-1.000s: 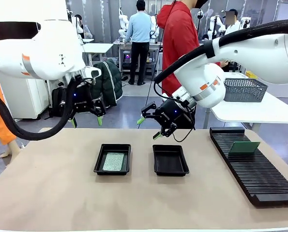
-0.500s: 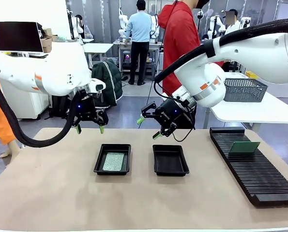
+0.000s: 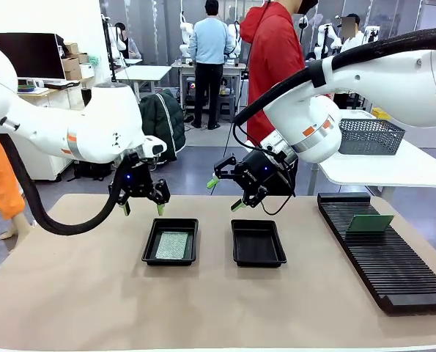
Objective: Inspect and transfer BCBs to ESD trays.
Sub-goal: Pick up the ESD tray and place it on the left side of the table.
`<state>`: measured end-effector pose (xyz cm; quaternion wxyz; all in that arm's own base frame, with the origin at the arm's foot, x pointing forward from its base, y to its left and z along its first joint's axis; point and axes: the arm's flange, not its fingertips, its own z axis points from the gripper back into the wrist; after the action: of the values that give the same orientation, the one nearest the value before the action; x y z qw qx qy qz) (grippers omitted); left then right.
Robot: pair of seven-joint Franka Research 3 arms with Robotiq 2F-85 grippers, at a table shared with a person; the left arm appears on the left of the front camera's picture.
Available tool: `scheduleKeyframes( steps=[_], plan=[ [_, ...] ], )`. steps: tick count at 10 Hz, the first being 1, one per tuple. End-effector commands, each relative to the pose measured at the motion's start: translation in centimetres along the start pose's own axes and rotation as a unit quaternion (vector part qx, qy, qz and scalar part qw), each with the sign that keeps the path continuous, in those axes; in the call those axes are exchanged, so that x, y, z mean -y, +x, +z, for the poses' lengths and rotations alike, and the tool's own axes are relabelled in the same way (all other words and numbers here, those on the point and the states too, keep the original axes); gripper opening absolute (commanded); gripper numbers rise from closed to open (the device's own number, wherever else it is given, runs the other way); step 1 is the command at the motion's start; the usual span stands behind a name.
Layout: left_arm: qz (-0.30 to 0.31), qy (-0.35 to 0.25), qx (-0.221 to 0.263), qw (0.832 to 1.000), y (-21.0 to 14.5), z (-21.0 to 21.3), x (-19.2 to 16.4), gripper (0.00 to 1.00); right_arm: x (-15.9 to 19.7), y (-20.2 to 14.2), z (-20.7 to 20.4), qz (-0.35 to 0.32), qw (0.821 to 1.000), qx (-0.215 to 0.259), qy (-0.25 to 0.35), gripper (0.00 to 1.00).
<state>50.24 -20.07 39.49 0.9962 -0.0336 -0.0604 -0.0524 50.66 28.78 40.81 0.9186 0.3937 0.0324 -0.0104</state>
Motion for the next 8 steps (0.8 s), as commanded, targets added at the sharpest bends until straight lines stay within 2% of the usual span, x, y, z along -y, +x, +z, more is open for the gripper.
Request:
scheduleKeyframes(
  steps=[1,8],
  plan=[
    [-0.001,0.015,0.002,1.000,0.0,-1.6,0.5,1.00,-0.2,0.1,-0.2,-0.003,1.000,0.006,-0.009,1.00],
    [0.011,0.009,-0.024,1.000,0.2,-8.1,1.0,1.00,-0.2,0.1,-0.2,-0.003,1.000,0.006,-0.009,1.00]
  ],
)
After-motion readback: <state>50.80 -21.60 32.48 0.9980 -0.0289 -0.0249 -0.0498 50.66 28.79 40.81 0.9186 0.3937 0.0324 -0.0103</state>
